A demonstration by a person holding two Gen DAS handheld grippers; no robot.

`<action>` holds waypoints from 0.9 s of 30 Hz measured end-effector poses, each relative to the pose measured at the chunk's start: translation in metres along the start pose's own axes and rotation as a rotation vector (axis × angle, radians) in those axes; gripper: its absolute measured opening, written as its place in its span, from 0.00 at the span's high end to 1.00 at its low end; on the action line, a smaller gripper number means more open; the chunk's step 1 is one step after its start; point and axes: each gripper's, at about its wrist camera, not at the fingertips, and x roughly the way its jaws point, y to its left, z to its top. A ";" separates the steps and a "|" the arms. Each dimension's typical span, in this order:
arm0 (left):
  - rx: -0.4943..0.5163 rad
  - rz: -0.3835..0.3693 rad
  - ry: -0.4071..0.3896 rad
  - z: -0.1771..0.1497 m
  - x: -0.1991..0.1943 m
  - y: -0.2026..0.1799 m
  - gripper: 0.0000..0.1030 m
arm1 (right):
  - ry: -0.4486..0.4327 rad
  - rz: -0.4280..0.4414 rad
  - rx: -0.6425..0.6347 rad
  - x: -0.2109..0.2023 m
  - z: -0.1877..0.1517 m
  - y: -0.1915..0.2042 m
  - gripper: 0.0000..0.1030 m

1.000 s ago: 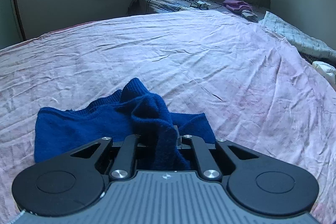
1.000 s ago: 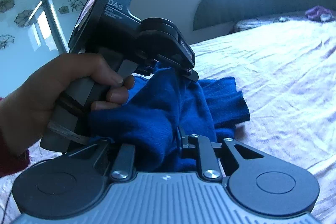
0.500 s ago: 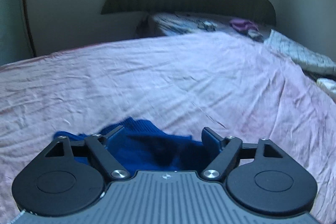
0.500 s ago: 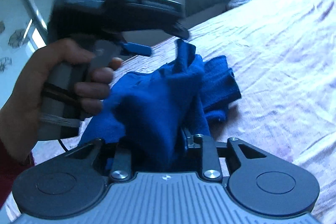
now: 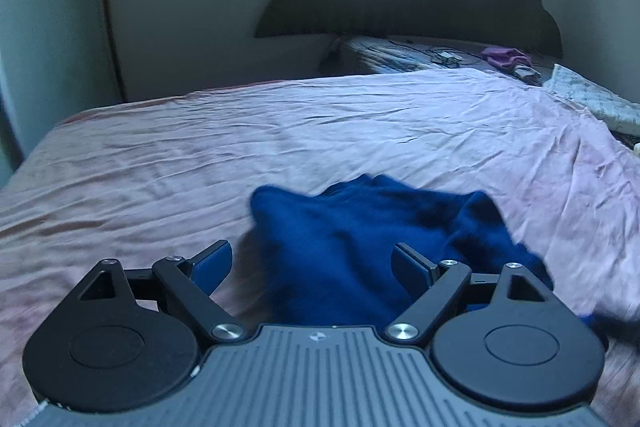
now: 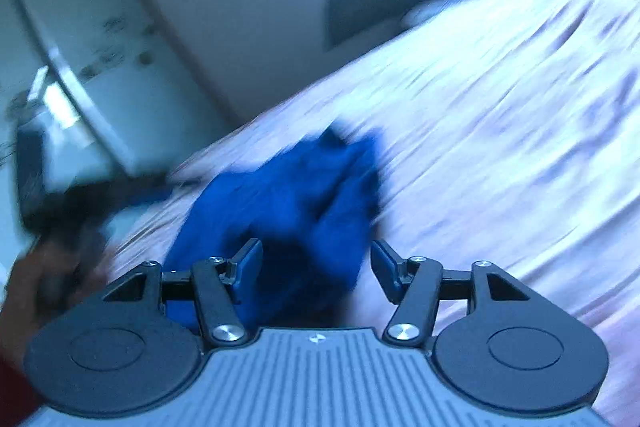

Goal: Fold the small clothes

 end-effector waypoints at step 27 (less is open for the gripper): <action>-0.080 -0.142 0.051 -0.047 0.000 0.022 0.04 | 0.174 0.029 -0.185 0.098 0.064 0.001 0.08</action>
